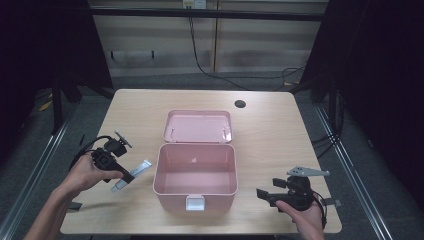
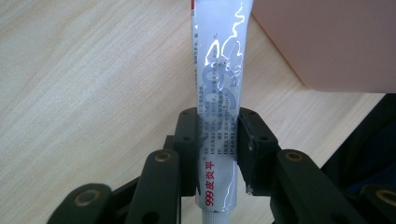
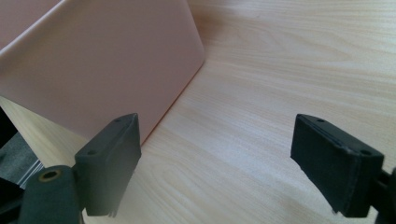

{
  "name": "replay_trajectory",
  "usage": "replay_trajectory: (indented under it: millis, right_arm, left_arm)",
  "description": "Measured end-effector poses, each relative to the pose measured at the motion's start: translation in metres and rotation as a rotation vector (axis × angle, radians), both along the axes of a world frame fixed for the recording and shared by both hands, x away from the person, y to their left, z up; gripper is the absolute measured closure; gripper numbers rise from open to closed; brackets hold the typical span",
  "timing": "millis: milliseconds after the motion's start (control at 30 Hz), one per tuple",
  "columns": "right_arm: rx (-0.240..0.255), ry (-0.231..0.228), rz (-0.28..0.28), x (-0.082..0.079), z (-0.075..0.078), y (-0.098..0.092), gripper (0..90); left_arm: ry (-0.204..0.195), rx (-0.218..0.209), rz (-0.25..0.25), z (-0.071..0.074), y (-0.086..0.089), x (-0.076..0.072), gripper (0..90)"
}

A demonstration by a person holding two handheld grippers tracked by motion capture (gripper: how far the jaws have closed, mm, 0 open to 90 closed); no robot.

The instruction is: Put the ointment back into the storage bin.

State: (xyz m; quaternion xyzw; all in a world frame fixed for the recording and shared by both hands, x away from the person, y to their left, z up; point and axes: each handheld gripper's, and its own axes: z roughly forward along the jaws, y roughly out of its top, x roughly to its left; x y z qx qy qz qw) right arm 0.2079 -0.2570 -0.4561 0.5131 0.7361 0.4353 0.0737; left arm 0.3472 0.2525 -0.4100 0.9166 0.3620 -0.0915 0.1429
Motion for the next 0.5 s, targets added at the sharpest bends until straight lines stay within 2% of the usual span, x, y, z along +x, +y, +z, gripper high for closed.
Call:
replay_trajectory:
  millis: [100,200,267,400,500]
  right_arm:
    - [0.000,-0.001,-0.001,0.000,0.000,0.000,15.7]
    - [0.000,-0.001,-0.004,0.000,0.000,0.000,15.7]
    - [-0.001,0.000,-0.004,0.000,0.000,0.000,15.7]
    - [0.001,0.000,0.000,0.000,0.000,0.001,15.7]
    - [0.001,-0.002,0.000,0.000,0.000,0.000,15.7]
  left_arm:
    - [0.007,-0.004,-0.002,0.005,0.002,0.000,71.3]
    - [-0.003,-0.037,0.003,0.011,0.007,-0.002,71.2]
    - [-0.005,-0.042,-0.009,0.015,0.010,-0.002,71.2]
    - [-0.013,-0.045,0.012,0.020,0.014,-0.002,71.3]
    - [-0.015,-0.063,-0.009,0.024,0.014,-0.004,71.2]
